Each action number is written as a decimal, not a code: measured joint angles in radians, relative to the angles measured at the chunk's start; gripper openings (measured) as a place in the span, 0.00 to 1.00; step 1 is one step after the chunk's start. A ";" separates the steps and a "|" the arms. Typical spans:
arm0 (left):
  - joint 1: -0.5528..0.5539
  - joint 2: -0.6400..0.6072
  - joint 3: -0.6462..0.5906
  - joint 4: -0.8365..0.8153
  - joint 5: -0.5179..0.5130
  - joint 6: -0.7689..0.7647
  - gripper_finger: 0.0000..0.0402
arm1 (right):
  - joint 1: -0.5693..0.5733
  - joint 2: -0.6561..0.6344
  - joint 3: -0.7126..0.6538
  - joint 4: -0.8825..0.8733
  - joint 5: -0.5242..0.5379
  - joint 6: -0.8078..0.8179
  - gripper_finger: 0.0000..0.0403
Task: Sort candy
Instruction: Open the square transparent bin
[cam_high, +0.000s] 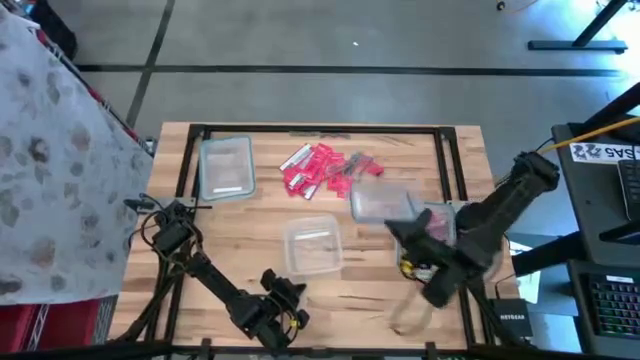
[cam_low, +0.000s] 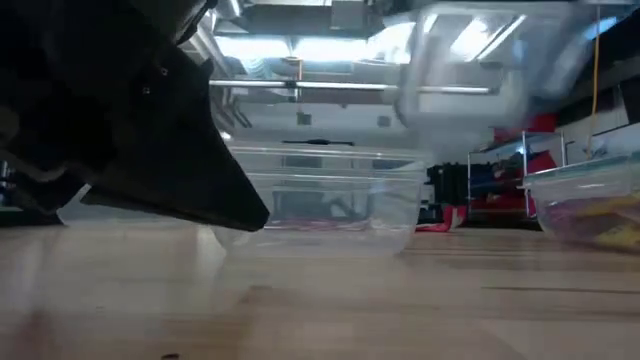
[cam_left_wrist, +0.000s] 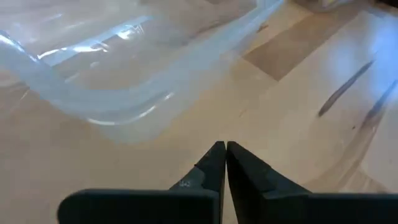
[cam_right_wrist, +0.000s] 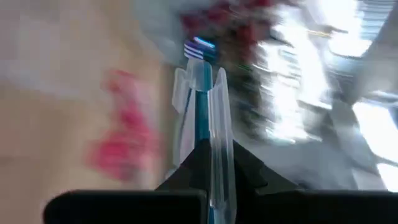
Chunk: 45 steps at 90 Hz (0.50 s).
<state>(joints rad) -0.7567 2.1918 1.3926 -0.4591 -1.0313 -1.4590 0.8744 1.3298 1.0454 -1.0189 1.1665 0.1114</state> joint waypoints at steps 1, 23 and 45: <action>0.000 0.000 0.000 0.000 0.000 0.000 0.00 | 0.010 -0.001 0.000 -0.018 -0.018 0.027 0.01; 0.003 0.000 0.000 -0.001 -0.020 0.000 0.00 | 0.183 0.058 -0.002 -0.530 -0.228 0.690 0.00; 0.013 0.000 0.000 0.000 -0.022 0.003 0.00 | 0.220 0.108 -0.005 -0.426 -0.608 0.837 0.01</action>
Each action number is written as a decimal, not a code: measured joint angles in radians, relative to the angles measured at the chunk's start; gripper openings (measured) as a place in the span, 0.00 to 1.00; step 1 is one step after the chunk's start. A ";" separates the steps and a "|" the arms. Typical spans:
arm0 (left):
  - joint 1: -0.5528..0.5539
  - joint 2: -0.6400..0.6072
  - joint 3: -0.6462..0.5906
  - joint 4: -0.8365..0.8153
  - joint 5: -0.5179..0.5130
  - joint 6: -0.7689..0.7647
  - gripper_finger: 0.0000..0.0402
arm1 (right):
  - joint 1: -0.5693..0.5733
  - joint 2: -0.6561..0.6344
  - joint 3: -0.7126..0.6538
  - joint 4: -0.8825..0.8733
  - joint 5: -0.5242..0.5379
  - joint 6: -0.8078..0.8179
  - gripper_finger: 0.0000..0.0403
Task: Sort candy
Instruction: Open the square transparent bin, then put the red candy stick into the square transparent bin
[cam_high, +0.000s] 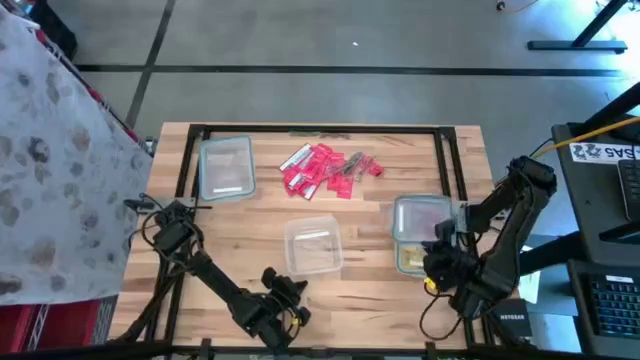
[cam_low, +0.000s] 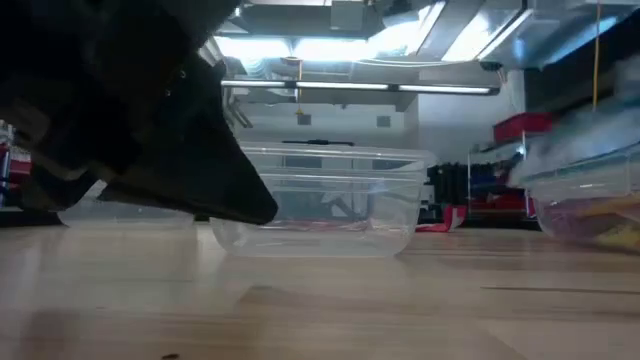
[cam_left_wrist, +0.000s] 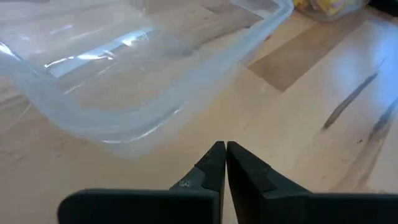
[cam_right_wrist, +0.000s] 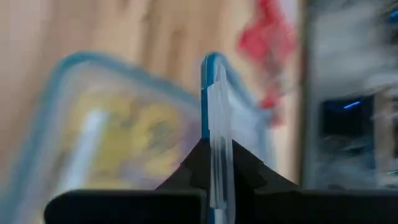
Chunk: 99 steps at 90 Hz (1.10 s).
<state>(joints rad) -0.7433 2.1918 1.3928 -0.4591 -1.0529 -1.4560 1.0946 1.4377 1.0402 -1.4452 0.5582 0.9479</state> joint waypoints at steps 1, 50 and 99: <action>0.000 0.000 0.000 0.000 0.000 0.000 0.00 | 0.000 0.001 0.000 0.010 -0.020 0.008 0.01; -0.008 -0.117 0.001 0.000 0.001 0.112 0.00 | -0.035 -0.008 0.027 0.157 -0.296 0.037 0.24; 0.038 -0.192 0.000 -0.308 0.084 -0.009 0.00 | -0.311 -0.010 0.288 0.145 0.044 -0.569 0.38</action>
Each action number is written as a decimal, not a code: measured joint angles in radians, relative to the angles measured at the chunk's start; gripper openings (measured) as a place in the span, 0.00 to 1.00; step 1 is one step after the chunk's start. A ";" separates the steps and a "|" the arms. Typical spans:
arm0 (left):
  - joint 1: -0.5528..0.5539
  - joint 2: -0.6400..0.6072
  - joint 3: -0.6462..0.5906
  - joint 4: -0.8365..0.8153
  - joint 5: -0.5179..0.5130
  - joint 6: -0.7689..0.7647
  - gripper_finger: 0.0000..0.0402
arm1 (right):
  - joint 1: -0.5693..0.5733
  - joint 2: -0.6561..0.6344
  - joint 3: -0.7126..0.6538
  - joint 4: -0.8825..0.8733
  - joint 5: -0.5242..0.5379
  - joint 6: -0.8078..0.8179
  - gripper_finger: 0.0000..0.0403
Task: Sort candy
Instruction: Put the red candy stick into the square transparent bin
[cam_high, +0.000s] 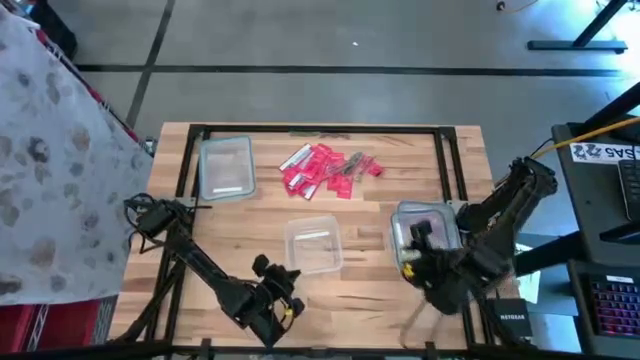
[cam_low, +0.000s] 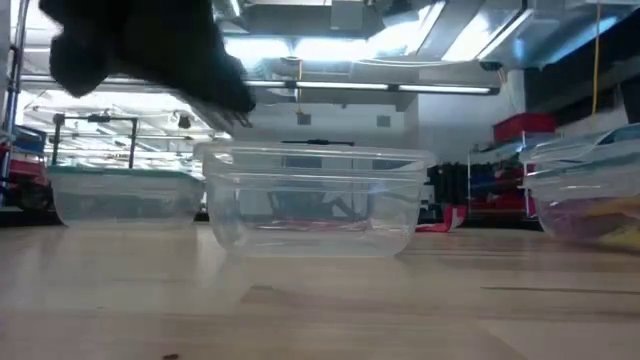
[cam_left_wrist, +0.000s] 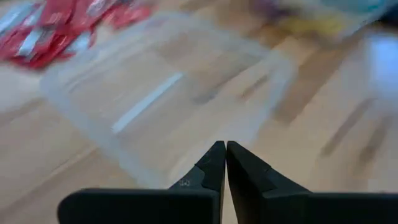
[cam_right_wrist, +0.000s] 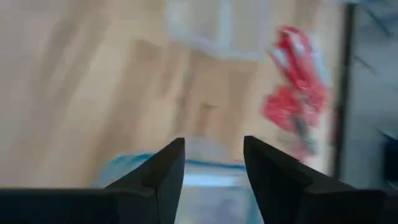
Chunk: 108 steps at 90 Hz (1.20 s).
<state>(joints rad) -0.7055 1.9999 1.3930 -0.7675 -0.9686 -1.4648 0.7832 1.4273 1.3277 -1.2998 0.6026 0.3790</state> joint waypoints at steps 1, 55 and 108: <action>0.005 0.000 0.000 -0.015 0.012 -0.010 0.00 | -0.019 0.000 -0.002 0.001 0.000 -0.017 0.38; 0.278 -0.045 -0.001 -0.435 0.309 0.098 0.00 | -0.989 0.016 -0.167 0.633 -0.553 -1.040 0.38; 0.289 -0.569 -0.012 -0.583 0.178 0.248 0.00 | -1.219 0.291 -0.193 0.633 -0.652 -1.207 0.38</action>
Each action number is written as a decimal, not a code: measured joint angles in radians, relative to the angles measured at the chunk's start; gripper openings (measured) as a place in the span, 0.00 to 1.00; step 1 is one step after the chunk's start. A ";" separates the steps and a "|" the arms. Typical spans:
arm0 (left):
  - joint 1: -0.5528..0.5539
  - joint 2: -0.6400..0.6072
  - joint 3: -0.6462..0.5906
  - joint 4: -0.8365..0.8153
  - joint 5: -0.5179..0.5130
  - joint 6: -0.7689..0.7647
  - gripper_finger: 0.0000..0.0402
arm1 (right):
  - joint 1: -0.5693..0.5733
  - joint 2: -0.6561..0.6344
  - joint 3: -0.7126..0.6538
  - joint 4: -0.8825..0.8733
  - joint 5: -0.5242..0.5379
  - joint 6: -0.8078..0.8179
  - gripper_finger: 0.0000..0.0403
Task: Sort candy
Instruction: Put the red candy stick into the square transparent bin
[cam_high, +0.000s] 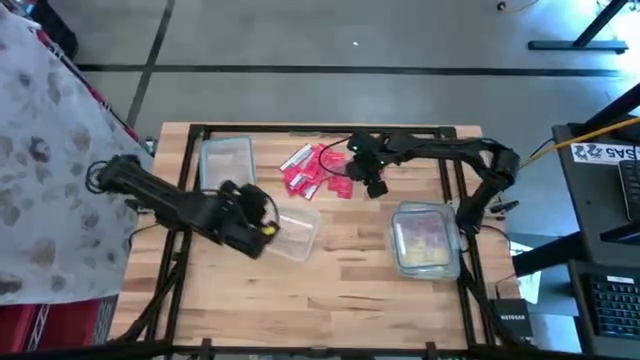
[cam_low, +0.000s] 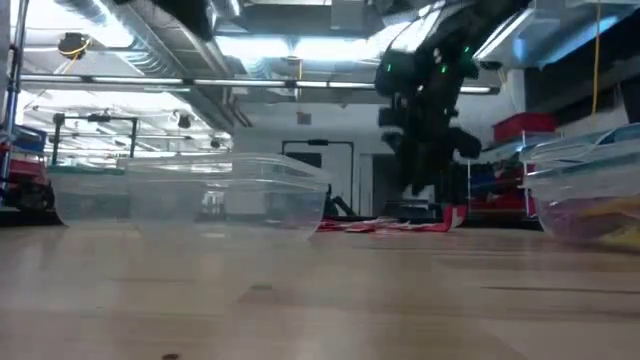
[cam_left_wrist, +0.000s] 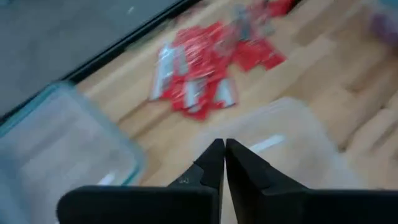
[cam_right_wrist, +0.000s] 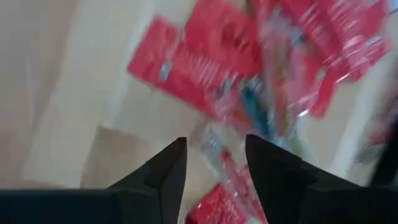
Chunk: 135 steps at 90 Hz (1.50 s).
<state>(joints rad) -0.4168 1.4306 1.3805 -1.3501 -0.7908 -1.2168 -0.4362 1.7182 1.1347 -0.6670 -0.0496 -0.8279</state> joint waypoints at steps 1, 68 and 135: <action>0.000 -0.007 -0.004 -0.016 0.008 -0.010 0.00 | 0.000 0.005 0.000 0.000 0.003 -0.005 0.38; -0.002 -0.082 -0.387 0.215 0.225 -0.081 0.00 | -0.087 0.186 0.004 0.046 0.137 -0.044 0.21; -0.082 -0.080 -0.542 0.561 0.306 -0.257 0.00 | 0.193 -0.025 0.158 0.061 -0.418 0.321 0.00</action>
<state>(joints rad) -0.4985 1.3506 0.8388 -0.7894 -0.4844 -1.4735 -0.2436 1.6932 1.2930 -0.6064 -0.4674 -0.5068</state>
